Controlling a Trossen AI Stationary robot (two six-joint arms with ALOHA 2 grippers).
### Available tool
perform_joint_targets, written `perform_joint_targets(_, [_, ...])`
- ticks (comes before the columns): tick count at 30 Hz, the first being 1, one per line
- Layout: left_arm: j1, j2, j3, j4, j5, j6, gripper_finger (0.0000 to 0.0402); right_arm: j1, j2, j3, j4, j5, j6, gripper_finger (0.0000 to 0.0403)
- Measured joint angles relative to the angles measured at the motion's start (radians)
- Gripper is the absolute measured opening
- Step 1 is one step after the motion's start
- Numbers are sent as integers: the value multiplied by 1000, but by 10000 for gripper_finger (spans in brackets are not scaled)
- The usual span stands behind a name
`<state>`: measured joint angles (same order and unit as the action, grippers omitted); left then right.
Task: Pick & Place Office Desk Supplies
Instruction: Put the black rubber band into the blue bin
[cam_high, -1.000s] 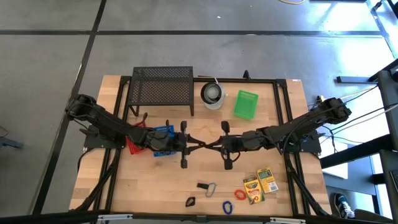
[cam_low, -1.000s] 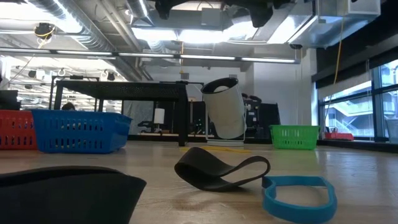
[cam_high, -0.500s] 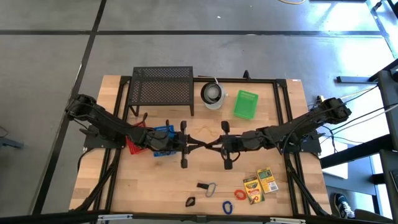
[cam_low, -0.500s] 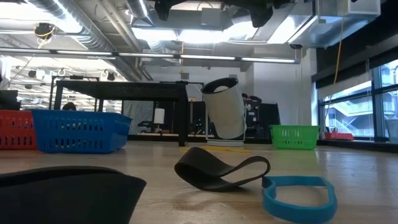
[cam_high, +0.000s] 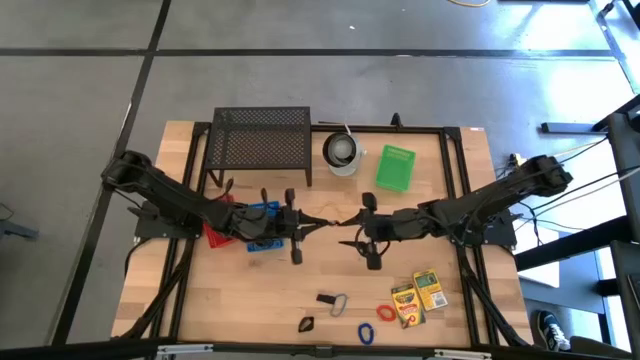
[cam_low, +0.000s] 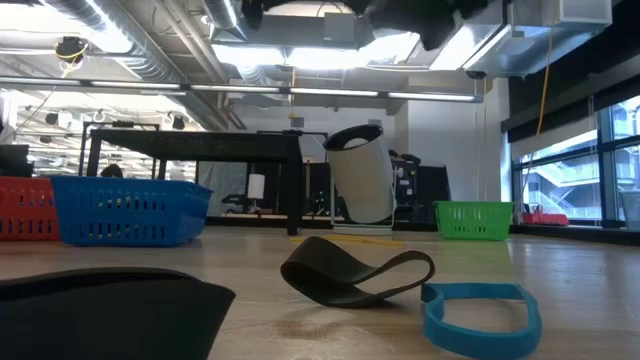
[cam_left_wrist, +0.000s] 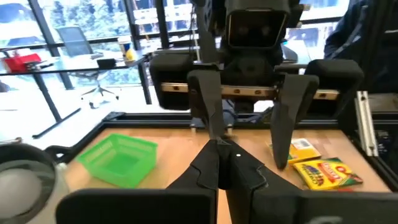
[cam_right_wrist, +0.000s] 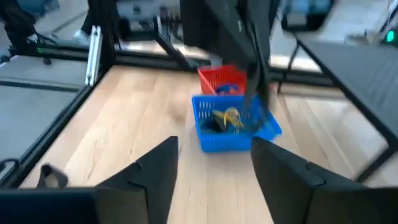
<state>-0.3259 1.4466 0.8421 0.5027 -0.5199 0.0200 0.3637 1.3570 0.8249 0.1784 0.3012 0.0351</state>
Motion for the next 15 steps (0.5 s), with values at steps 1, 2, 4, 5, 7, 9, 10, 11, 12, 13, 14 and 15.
perform_joint_targets(1, [1,-9,0,-13,-7,0,4,0,-16,0,-34,8,21,214])
perform_joint_targets(2, [1,-19,0,-33,-21,-4,4,0,-33,0,-75,20,45,218])
perform_joint_targets(4, [1,-42,0,-111,-76,-17,4,1,-65,0,-161,37,102,223])
perform_joint_targets(5, [1,-54,0,-160,-107,-36,4,1,-77,0,-196,47,131,223])
perform_joint_targets(7, [1,-79,0,-290,-163,-108,4,1,-97,0,-277,66,184,222])
perform_joint_targets(9, [1,-101,0,-438,-198,-215,4,1,-103,0,-321,81,227,218])
perform_joint_targets(10, [1,-114,0,-519,-207,-274,4,1,-103,0,-345,88,244,216])
perform_joint_targets(11, [1,-124,0,-596,-209,-336,4,1,-103,0,-364,95,250,214])
perform_joint_targets(12, [1,-134,0,-667,-210,-399,4,1,-101,0,-370,102,253,211])
perform_joint_targets(13, [1,-144,0,-750,-210,-468,4,1,-97,0,-370,106,253,209])
perform_joint_targets(14, [1,-149,0,-826,-208,-536,4,0,-95,0,-374,109,253,207])
perform_joint_targets(15, [1,-151,0,-891,-199,-603,4,0,-95,0,-380,110,249,204])
